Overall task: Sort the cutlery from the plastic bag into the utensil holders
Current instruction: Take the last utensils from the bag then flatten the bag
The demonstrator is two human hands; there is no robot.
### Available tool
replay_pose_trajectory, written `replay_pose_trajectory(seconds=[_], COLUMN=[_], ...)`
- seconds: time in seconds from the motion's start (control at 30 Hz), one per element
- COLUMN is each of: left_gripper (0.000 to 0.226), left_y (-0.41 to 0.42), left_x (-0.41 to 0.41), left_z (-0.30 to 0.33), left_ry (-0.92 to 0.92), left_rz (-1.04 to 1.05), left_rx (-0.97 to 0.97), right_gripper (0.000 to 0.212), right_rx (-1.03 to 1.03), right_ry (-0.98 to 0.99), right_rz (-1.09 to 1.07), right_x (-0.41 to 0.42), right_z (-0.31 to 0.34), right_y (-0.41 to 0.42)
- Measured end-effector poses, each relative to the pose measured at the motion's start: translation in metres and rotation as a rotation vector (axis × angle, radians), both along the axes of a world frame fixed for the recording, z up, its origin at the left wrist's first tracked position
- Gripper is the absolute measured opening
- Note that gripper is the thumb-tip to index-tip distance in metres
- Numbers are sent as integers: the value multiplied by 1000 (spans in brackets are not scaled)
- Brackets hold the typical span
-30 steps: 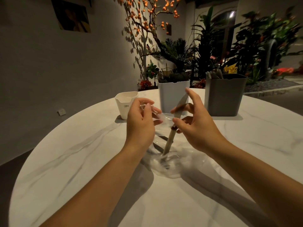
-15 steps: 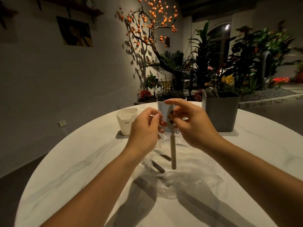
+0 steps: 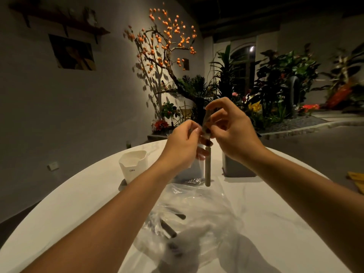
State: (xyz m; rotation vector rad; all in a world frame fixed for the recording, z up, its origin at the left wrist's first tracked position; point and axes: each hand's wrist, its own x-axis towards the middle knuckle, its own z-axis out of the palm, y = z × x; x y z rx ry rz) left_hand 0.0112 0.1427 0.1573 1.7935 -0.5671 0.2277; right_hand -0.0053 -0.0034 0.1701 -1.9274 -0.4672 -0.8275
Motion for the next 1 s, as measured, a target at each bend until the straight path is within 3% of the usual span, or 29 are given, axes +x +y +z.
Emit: replay_pose_trajectory(seconds=[0.27,0.77,0.9,1.0], left_gripper=[16,18,19,17], left_y=[-51,-125,-131,-123], left_x=[38,129,152,152], left_z=[26,28,5,-2], left_ry=[-107,-44,-92,-82], left_rz=[-37,-171,22,47], left_rx=[41,-118,-29,-72], right_gripper=[38,37,31,27], right_rx=[-68,-231,-279,-389], right_ry=[-80,-175,-58,178], right_rz=[-134,-315,-382,-441], right_x=[19,93,128,145], right_z=[25,34,0,-34], right_y=[-47,-109,-125,-132])
